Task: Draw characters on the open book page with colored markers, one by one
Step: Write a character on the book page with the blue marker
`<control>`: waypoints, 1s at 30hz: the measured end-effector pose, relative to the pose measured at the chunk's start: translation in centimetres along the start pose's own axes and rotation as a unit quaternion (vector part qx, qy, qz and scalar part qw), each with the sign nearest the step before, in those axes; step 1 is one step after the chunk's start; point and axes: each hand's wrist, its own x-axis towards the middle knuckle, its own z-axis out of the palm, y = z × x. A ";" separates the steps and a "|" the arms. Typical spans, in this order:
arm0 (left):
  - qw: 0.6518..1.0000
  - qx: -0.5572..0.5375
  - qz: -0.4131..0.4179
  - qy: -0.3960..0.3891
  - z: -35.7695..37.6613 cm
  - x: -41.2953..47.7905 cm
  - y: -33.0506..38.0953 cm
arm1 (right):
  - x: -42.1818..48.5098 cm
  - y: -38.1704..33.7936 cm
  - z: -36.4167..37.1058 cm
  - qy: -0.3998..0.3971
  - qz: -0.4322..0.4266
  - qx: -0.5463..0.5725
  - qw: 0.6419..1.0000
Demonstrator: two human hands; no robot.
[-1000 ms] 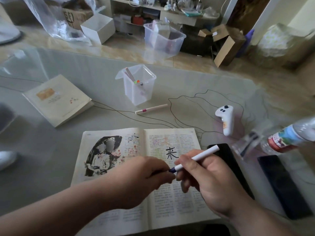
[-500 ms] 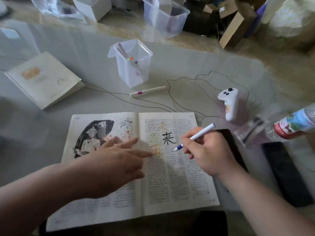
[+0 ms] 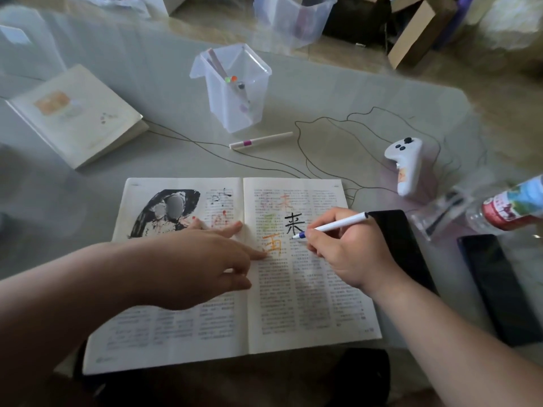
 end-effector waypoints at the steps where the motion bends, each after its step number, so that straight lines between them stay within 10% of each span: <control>1: 1.000 0.002 0.000 0.000 0.0 0.0 0.0 | 0.0 0.1 0.0 -0.004 -0.004 -0.006 1.000; 30: 1.000 0.001 -0.007 0.004 0.1 -0.1 0.2 | -0.9 -0.5 -0.1 -0.070 -0.002 -0.059 0.996</control>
